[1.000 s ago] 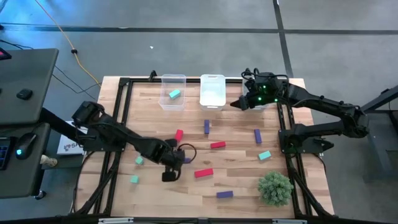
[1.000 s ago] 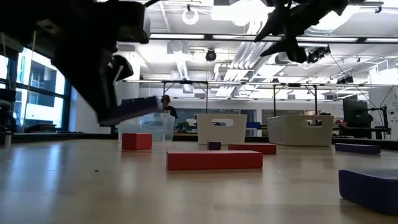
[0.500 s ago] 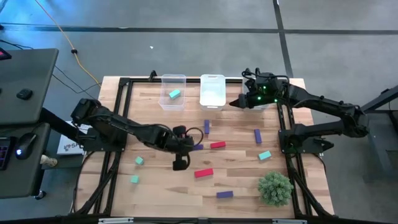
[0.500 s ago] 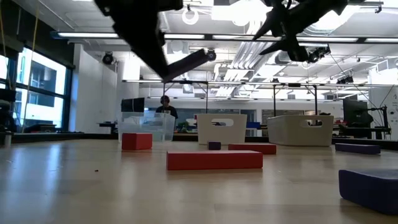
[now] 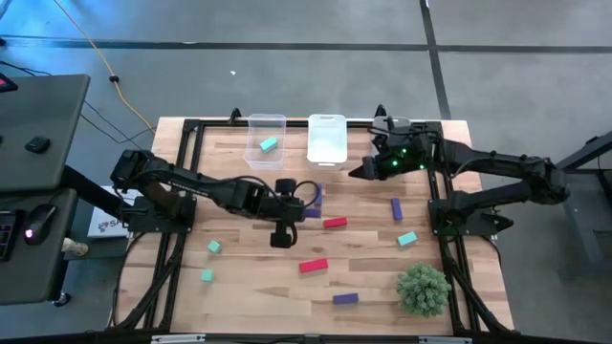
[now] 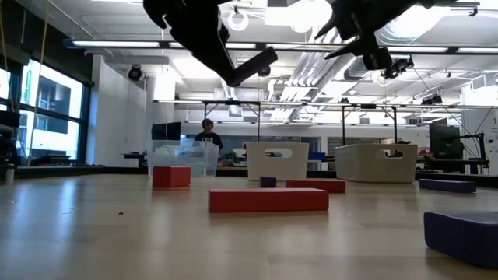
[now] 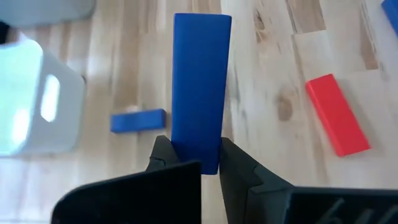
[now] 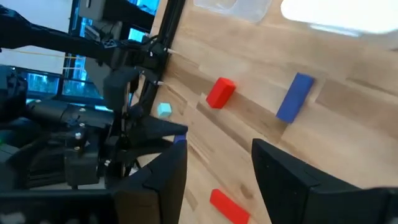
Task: Sort & place blocks by color
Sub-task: Put the violet block into the white bin
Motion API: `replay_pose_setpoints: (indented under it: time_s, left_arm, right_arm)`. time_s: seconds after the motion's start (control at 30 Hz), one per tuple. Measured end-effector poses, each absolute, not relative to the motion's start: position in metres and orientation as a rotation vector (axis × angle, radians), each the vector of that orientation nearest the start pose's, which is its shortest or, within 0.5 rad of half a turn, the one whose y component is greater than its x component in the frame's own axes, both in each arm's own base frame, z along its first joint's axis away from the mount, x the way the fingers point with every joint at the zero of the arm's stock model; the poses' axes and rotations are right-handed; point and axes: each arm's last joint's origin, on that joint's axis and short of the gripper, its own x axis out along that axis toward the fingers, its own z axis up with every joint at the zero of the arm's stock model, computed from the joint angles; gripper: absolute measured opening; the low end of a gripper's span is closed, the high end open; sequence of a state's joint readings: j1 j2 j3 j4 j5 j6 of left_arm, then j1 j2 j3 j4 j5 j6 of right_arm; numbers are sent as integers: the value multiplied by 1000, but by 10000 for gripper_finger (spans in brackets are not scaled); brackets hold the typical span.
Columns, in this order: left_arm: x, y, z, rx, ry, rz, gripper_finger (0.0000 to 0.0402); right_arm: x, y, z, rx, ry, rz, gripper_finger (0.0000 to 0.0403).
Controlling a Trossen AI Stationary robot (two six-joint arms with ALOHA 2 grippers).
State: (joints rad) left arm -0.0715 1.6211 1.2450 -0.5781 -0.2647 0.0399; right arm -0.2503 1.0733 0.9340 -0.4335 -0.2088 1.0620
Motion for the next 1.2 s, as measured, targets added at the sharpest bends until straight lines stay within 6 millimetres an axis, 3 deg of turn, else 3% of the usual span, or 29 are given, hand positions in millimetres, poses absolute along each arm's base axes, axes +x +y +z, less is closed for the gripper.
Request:
replay_pose_setpoints:
  time_s: [0.23,0.57,1.2]
  left_arm:
    - [342,-6,267,383,931,168,0]
    - [343,11,271,398,935,214,0]
    - [343,15,271,400,939,224,0]
  right_arm:
    - [229,-34,309,1198,472,-322,170]
    - [260,-17,302,1216,419,-254,170]
    - [298,-16,269,1268,451,-279,170]
